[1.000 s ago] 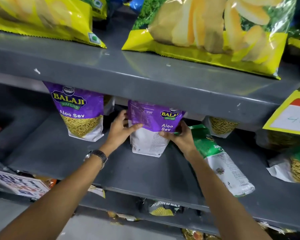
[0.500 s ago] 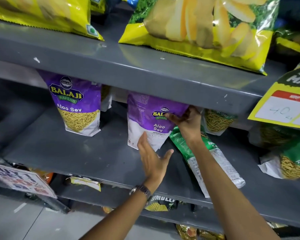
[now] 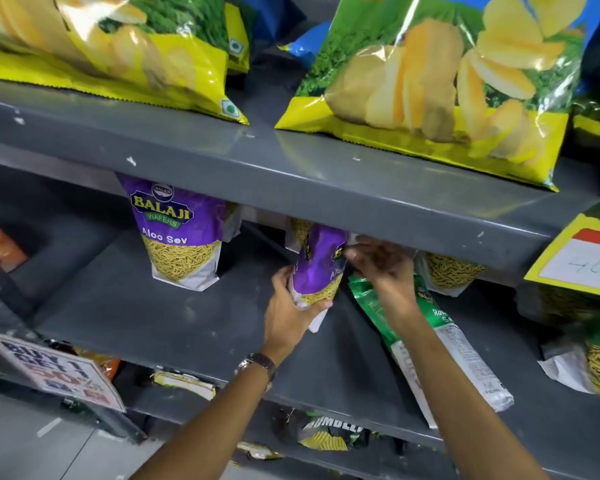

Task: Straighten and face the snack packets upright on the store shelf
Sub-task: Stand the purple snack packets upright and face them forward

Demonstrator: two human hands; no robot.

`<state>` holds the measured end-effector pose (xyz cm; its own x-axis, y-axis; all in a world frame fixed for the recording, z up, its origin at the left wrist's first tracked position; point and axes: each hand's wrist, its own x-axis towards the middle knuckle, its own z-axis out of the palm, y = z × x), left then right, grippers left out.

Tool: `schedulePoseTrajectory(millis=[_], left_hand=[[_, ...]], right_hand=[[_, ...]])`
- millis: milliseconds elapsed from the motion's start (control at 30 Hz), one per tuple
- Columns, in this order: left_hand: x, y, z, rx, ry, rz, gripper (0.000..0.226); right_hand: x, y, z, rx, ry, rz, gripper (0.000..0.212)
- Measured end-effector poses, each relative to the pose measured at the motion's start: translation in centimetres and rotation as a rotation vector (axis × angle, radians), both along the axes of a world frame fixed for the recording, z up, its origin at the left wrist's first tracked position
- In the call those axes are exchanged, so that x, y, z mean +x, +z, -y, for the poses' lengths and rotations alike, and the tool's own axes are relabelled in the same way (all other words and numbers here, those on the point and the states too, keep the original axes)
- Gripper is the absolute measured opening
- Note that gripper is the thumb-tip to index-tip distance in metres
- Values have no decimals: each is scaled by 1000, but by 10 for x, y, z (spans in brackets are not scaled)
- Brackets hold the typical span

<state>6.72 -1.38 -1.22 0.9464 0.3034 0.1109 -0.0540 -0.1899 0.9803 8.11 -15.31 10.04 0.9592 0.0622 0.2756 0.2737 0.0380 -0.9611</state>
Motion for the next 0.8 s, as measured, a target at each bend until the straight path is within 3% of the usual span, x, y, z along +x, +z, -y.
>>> schedulePoseTrajectory(millis=[100,233,333,633,800], left_hand=[[12,-1,-24,1,-137,-20,90],[29,6,-57,115,-284,21,86],[40,12,-79,216,-343,77,70],[55,0,-103,-55,-436,-61,71],[47,-1,-100,-23,-513,-77,81]], right_hand=[[23,-6,3,-7,-173,-53,37],[42,-17,11,-167,45,-180,31],[44,-24,13,-232,131,-234,31],[31,-50,-9,-200,-139,-136,46],[24,-58,-12,-176,-225,-195,57]])
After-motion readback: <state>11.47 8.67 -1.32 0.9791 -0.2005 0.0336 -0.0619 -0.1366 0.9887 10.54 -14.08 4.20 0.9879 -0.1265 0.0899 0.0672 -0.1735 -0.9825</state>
